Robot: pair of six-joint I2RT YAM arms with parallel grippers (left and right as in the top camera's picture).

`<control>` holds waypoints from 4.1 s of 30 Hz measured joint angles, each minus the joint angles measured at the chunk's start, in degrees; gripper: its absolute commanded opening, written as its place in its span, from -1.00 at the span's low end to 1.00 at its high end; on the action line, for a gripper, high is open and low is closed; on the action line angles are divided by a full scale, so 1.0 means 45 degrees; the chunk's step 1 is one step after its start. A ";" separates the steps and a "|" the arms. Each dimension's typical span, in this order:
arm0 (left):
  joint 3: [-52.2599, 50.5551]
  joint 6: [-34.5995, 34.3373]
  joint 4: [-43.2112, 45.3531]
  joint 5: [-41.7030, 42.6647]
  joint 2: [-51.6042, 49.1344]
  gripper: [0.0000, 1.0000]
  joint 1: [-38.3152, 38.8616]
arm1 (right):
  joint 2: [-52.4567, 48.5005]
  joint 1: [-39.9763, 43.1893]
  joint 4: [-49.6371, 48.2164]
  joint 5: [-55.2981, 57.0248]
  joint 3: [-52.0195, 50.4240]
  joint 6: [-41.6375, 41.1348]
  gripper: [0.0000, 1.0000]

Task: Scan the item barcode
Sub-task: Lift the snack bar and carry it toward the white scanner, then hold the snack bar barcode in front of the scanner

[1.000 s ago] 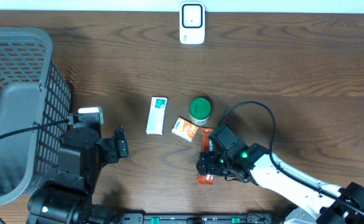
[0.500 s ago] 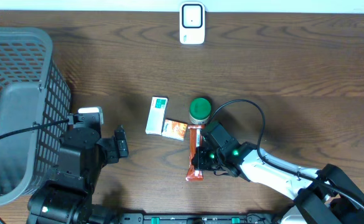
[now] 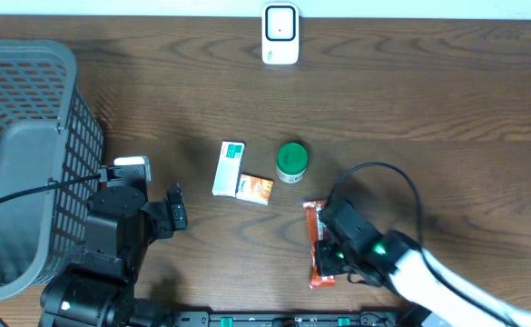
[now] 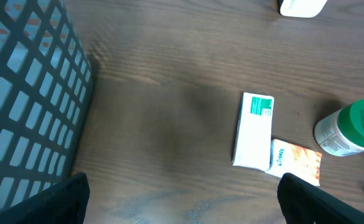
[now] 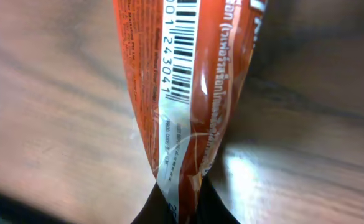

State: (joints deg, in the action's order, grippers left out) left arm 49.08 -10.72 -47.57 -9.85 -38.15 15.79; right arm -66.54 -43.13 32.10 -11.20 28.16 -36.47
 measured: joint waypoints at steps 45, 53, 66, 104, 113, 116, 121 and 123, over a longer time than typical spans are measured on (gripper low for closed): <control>0.0000 0.0000 -0.0005 0.0005 0.0000 0.91 0.0000 | 0.5508 0.0257 0.1511 -0.0656 0.3449 0.3395 -0.98; 0.0000 0.0000 0.0000 0.0005 0.0000 0.92 0.0000 | 0.1904 0.0641 0.3735 0.2390 0.7529 0.4522 -0.98; 0.0000 0.0000 0.0005 0.0005 0.0000 0.91 0.0000 | -0.5173 0.2171 0.2565 0.7572 1.1706 0.7752 -0.98; 0.0000 0.0000 0.0005 0.0000 0.0000 0.91 0.0000 | -1.7699 0.3662 -1.3401 1.4377 1.7665 2.7122 -0.97; 0.0000 0.0000 0.0005 0.0000 0.0000 0.91 0.0000 | -1.8258 0.3570 -1.3867 1.4090 1.7728 2.7506 -0.98; 0.0000 0.0000 0.0000 0.0000 0.0000 0.91 0.0000 | -1.8258 0.3585 -1.3882 1.3940 1.7762 2.7579 -0.97; 0.0000 0.0000 0.0000 0.0000 0.0000 0.91 0.0000 | -1.8258 0.3628 -1.2905 1.3746 1.7806 2.7588 -0.98; 0.0000 0.0000 0.0000 0.0000 0.0000 0.91 0.0000 | -1.8258 0.3633 -1.2522 1.3721 1.7806 2.7583 -0.98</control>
State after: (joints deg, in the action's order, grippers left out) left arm 49.08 -10.72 -47.57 -9.85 -38.15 15.79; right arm -148.70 -26.79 -24.25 50.54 108.29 87.66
